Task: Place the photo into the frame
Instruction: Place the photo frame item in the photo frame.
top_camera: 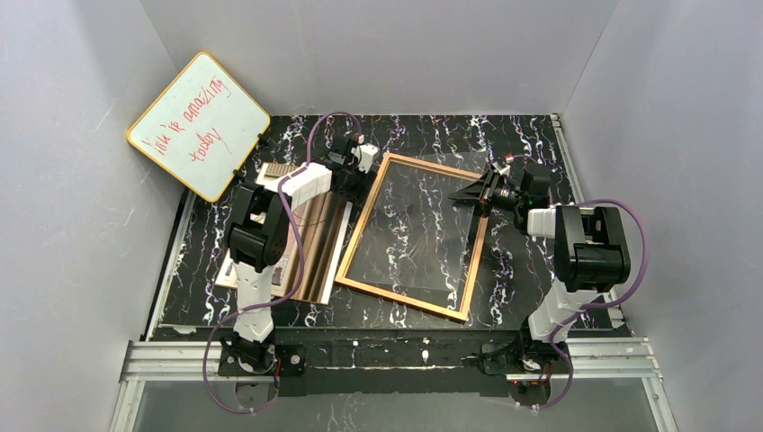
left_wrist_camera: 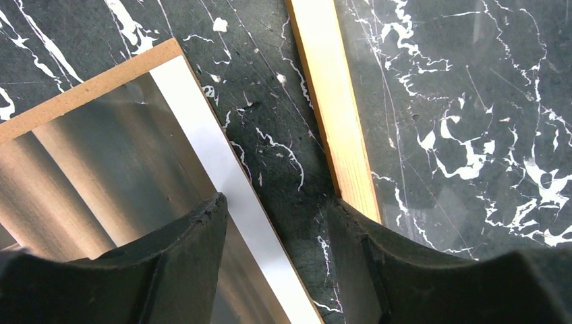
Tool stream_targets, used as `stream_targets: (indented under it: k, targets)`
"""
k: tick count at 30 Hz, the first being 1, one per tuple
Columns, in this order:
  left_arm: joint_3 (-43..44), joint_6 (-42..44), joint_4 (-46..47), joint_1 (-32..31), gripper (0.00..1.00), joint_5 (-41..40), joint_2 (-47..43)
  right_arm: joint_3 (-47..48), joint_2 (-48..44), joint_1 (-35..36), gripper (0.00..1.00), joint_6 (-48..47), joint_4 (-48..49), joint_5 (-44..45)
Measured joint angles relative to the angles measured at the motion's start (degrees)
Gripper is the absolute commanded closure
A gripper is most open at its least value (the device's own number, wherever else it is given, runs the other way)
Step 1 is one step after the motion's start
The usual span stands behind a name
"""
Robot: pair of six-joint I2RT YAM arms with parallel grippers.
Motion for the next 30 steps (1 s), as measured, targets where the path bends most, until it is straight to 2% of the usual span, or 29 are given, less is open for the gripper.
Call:
stream_targets:
  k: [4, 10, 13, 17, 18, 19, 30]
  targets:
    - [0.20, 0.33, -0.50, 0.09, 0.46, 0.33, 0.00, 0.09, 0.04, 0.00, 0.64, -2.60, -2.67, 0.42]
    - [0.31, 0.44, -0.96, 0.17, 0.46, 0.68, 0.00, 1.55, 0.76, 0.00, 0.48, -7.45, -9.49, 1.16]
    - [0.31, 0.59, -1.03, 0.17, 0.45, 0.76, -0.02, 4.33, 0.76, 0.00, 0.42, -12.70, -17.22, 2.36]
    - [0.31, 0.81, -1.51, 0.17, 0.44, 0.92, -0.17, 9.51, 0.74, 0.02, 0.19, -20.46, -28.81, 5.09]
    - [0.31, 0.83, -1.73, 0.17, 0.44, 1.09, -0.22, 10.69, 0.72, 0.02, 0.05, -22.25, -31.58, 5.99]
    - [0.31, 0.92, -1.92, 0.17, 0.44, 1.20, -0.26, 11.63, 0.72, 0.04, 0.02, -23.89, -33.99, 6.97]
    - [0.31, 1.46, -2.45, 0.17, 0.43, 1.75, -0.37, 14.03, -0.33, 0.04, 0.01, -35.47, -52.22, 16.57]
